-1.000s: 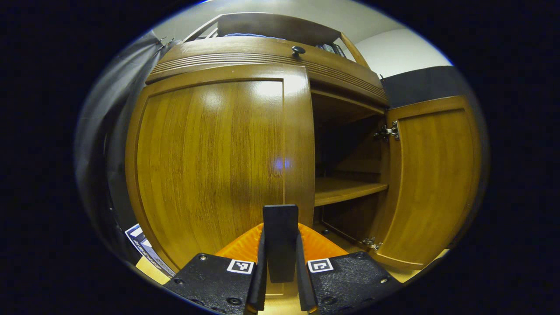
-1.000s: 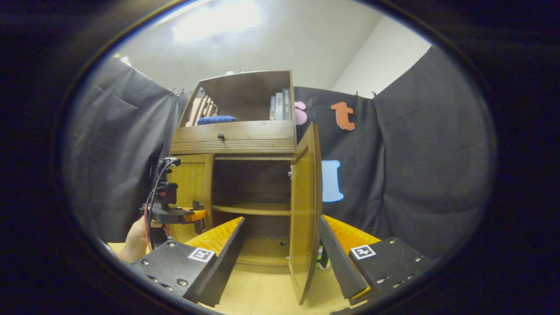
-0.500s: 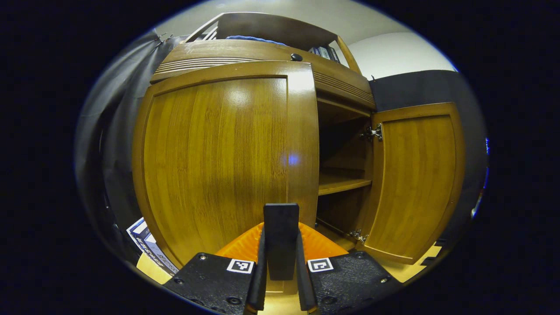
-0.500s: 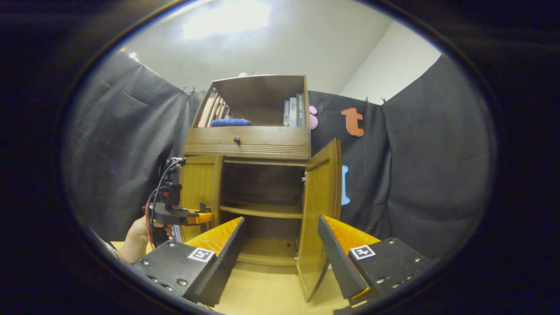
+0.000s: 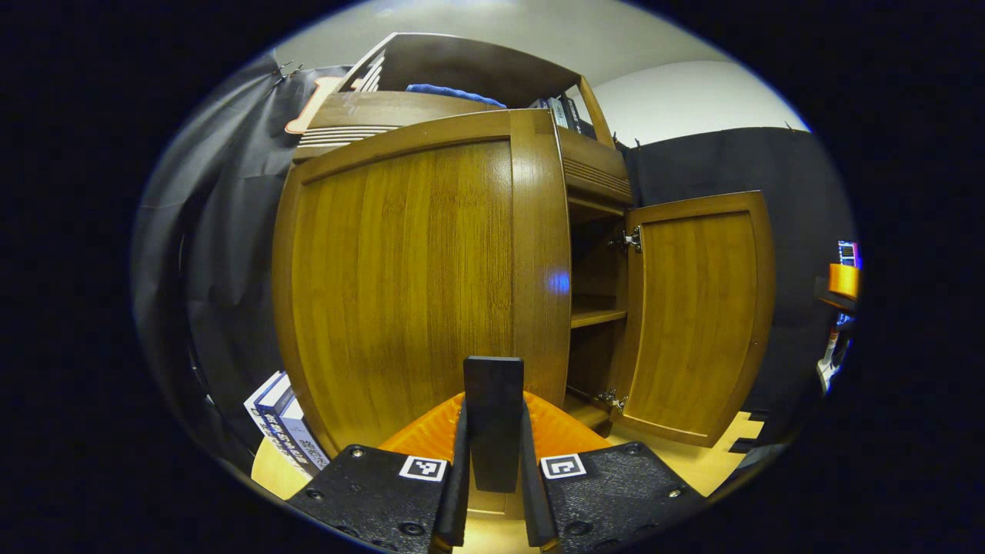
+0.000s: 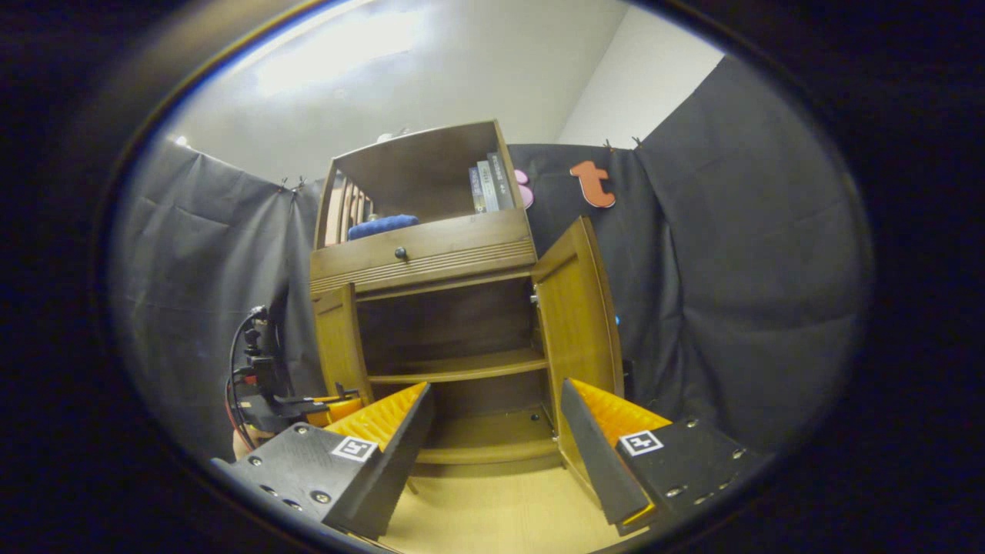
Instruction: Open the right door of the double-door shoe cabinet with the right hand, and open the left door with the left hand.
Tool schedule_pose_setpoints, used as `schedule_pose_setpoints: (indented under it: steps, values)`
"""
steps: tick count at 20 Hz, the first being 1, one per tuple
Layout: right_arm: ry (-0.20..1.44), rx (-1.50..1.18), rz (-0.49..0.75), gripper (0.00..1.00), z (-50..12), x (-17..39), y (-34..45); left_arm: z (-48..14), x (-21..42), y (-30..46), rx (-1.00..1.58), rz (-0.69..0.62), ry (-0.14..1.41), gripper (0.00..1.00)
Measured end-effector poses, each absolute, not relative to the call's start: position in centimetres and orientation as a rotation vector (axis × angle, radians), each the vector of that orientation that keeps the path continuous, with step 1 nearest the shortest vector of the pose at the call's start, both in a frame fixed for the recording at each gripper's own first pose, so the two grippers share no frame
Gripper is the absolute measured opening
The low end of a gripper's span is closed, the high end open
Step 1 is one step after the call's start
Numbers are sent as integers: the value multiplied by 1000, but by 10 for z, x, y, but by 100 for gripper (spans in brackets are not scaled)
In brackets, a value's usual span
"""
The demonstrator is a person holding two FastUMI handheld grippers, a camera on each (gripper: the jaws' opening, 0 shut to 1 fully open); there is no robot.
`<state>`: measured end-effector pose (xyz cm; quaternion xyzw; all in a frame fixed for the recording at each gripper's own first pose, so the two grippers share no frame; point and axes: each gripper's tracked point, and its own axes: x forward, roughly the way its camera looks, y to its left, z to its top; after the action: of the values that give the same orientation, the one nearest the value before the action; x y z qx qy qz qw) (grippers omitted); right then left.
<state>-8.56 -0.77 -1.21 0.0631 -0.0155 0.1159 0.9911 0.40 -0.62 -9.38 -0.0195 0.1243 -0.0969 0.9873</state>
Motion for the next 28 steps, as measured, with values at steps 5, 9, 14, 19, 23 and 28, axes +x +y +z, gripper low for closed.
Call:
schedule_pose_setpoints:
  steps: [5,9,14,19,23,28]
  values:
    - [-44,107,238,98,-8,-85,7,-86,-16,10,-31,-183,233,31]
    - [-41,71,268,99,-18,-93,29,-84,-29,22,-41,-144,219,30]
    - [-36,42,276,99,-27,-98,43,-78,-44,36,-34,-99,214,30]
    - [-68,30,240,99,-24,-100,39,-75,-58,53,5,-62,213,30]
    - [-58,28,252,99,-27,-98,44,-76,-68,66,-3,-43,221,30]
    - [-45,19,261,99,-33,-93,55,-74,-77,85,1,-10,219,25]
